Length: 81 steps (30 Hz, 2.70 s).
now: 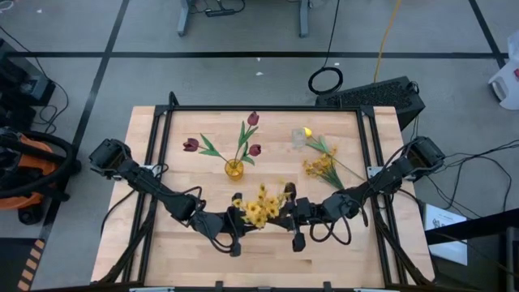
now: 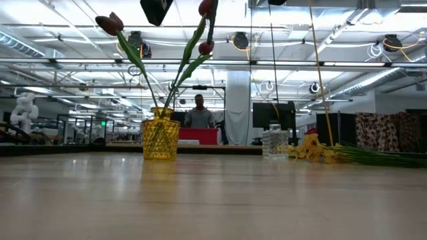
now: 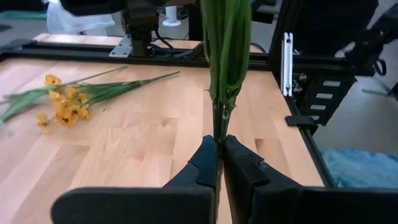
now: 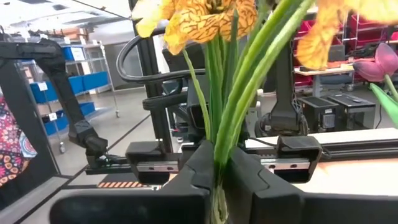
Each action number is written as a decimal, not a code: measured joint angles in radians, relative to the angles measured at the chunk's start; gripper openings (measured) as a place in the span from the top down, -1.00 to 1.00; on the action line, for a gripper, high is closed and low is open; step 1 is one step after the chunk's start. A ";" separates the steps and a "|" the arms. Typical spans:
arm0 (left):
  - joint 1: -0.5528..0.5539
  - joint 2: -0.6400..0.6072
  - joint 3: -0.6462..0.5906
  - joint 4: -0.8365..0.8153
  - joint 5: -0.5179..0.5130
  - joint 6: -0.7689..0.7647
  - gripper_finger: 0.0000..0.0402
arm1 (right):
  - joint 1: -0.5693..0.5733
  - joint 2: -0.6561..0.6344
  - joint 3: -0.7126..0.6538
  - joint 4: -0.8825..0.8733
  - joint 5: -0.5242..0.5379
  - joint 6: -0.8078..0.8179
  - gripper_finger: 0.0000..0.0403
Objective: Sort flowers into vase by color
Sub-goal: Put the yellow flowers into the transparent vase
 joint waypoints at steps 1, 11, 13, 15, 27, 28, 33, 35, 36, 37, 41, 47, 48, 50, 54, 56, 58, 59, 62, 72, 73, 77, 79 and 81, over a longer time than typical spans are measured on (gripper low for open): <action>0.000 0.000 0.000 0.000 -0.005 -0.016 0.92 | 0.000 0.000 0.000 0.000 0.000 0.000 0.94; -0.017 0.000 0.000 0.003 -0.057 -0.091 0.34 | 0.000 -0.013 0.000 -0.028 0.006 0.001 0.99; -0.024 0.000 0.000 0.004 -0.073 -0.091 0.19 | 0.000 -0.026 0.000 -0.037 0.006 0.001 0.99; -0.028 0.000 0.000 -0.002 -0.081 -0.088 0.06 | 0.001 -0.041 0.000 -0.041 0.008 0.000 0.99; -0.033 0.000 0.000 -0.062 -0.082 -0.081 -0.07 | 0.003 -0.315 0.000 -0.353 0.155 -0.033 1.00; -0.032 0.000 0.000 -0.062 -0.082 -0.080 -0.07 | 0.001 -0.342 0.000 -0.382 0.176 -0.039 1.00; -0.030 0.000 0.000 -0.062 -0.082 -0.072 -0.07 | -0.035 -0.447 0.000 -0.479 0.246 -0.076 1.00; -0.030 0.000 0.000 -0.061 -0.082 -0.071 -0.07 | -0.061 -0.481 0.000 -0.514 0.246 -0.078 1.00; -0.030 0.000 0.000 -0.061 -0.082 -0.071 -0.07 | -0.077 -0.495 0.000 -0.530 0.246 -0.079 1.00; -0.030 0.000 0.000 -0.061 -0.082 -0.071 -0.07 | -0.094 -0.509 0.000 -0.552 0.246 -0.079 1.00; -0.030 0.003 0.000 -0.058 -0.082 -0.090 -0.07 | -0.178 -0.556 0.000 -0.621 0.246 -0.079 1.00; -0.030 0.021 0.000 -0.047 -0.083 -0.117 -0.07 | -0.322 -0.600 0.000 -0.701 0.244 -0.079 1.00; -0.030 0.026 0.000 -0.041 -0.083 -0.117 -0.07 | -0.348 -0.601 0.000 -0.706 0.244 -0.079 1.00; -0.030 0.037 0.000 -0.015 -0.083 -0.118 -0.07 | -0.400 -0.602 0.000 -0.727 0.243 -0.079 1.00; -0.030 0.062 0.000 0.028 -0.084 -0.117 -0.06 | -0.505 -0.600 0.000 -0.761 0.207 -0.066 1.00; -0.028 0.066 0.000 0.043 -0.084 -0.114 -0.06 | -0.557 -0.597 -0.001 -0.769 0.161 -0.051 1.00; -0.025 0.068 0.000 0.048 -0.086 -0.115 -0.06 | -0.601 -0.594 -0.013 -0.763 0.127 -0.038 1.00; -0.024 0.069 0.000 0.045 -0.087 -0.115 -0.06 | -0.623 -0.592 -0.019 -0.757 0.115 -0.035 1.00; -0.024 0.070 0.000 0.044 -0.087 -0.118 -0.06 | -0.674 -0.583 -0.048 -0.745 0.103 -0.033 1.00; -0.038 0.070 0.000 0.043 -0.090 -0.140 -0.06 | -0.823 -0.504 -0.117 -0.587 -0.044 -0.030 1.00; -0.038 0.070 0.000 0.043 -0.090 -0.142 -0.06 | -0.841 -0.495 -0.118 -0.581 -0.067 -0.030 1.00; -0.038 0.070 0.000 0.040 -0.090 -0.143 -0.06 | -0.901 -0.447 -0.118 -0.564 -0.102 -0.025 1.00; -0.038 0.070 0.000 0.040 -0.090 -0.143 -0.07 | -0.928 -0.423 -0.118 -0.566 -0.104 -0.026 1.00; -0.038 0.070 0.000 0.040 -0.090 -0.142 -0.07 | -0.955 -0.401 -0.118 -0.555 -0.104 -0.026 1.00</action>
